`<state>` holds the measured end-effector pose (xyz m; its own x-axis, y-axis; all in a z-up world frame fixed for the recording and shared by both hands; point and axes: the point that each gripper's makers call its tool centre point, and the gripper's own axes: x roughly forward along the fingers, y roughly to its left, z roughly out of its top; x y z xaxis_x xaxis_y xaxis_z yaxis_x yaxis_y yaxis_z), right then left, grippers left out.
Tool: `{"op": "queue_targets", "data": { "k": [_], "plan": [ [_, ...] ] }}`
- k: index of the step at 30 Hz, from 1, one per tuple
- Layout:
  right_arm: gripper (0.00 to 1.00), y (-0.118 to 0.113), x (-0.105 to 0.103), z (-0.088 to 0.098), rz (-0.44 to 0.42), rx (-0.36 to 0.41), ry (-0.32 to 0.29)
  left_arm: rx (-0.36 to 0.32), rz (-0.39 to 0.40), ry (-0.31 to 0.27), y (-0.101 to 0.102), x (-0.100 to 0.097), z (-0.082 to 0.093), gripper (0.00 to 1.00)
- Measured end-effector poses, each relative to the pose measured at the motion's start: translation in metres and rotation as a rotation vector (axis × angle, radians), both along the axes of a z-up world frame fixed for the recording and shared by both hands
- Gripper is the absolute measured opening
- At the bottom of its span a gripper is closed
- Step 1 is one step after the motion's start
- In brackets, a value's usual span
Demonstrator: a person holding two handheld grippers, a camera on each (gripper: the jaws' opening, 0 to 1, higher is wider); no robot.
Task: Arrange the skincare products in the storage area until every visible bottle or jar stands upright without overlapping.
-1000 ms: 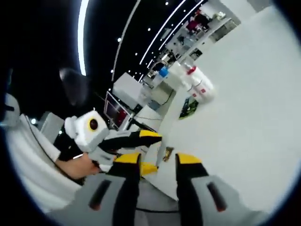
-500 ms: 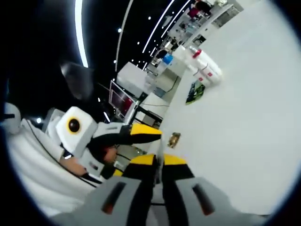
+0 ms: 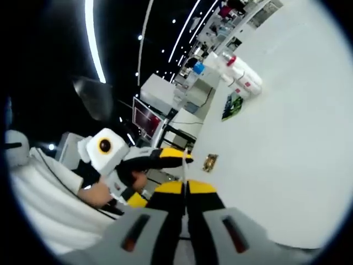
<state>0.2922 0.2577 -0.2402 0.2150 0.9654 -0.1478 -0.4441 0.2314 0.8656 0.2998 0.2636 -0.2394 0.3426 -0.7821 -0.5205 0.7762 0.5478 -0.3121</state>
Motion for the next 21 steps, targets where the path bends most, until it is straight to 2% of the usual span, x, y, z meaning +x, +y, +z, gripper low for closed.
{"op": "queue_targets", "data": {
  "k": [2, 3, 4, 6, 8, 9, 11, 12, 15, 17, 21],
  "plan": [
    [0.02, 0.002, -0.002, 0.006, 0.014, 0.035, 0.005, -0.068, 0.026, 0.073, 0.003, 0.001, 0.003, 0.46],
    [0.03, 0.003, -0.002, 0.008, 0.021, 0.050, 0.005, -0.123, 0.023, 0.145, 0.004, -0.002, 0.005, 0.44],
    [0.03, 0.002, -0.002, 0.009, 0.021, 0.055, 0.004, -0.141, 0.026, 0.169, 0.004, -0.003, 0.006, 0.41],
    [0.03, 0.003, -0.005, 0.015, 0.033, 0.087, 0.001, -0.249, 0.050, 0.259, 0.006, -0.002, 0.014, 0.30],
    [0.03, 0.003, -0.006, 0.018, 0.039, 0.098, -0.008, -0.331, 0.078, 0.319, 0.009, 0.000, 0.019, 0.20],
    [0.03, 0.004, -0.007, 0.019, 0.042, 0.101, -0.007, -0.340, 0.088, 0.329, 0.010, 0.002, 0.019, 0.17],
    [0.03, 0.006, -0.010, 0.020, 0.059, 0.103, -0.014, -0.386, 0.125, 0.347, 0.012, 0.006, 0.020, 0.16],
    [0.03, 0.007, -0.013, 0.022, 0.073, 0.107, -0.018, -0.392, 0.116, 0.353, 0.011, 0.004, 0.020, 0.16],
    [0.03, 0.010, -0.018, 0.025, 0.096, 0.115, -0.029, -0.427, 0.081, 0.420, 0.004, -0.006, 0.021, 0.16],
    [0.03, 0.010, -0.020, 0.025, 0.108, 0.116, -0.025, -0.441, 0.082, 0.433, 0.003, -0.007, 0.022, 0.15],
    [0.03, 0.012, -0.023, 0.023, 0.124, 0.117, -0.014, -0.494, 0.079, 0.492, 0.000, -0.012, 0.027, 0.04]
  ]
}}
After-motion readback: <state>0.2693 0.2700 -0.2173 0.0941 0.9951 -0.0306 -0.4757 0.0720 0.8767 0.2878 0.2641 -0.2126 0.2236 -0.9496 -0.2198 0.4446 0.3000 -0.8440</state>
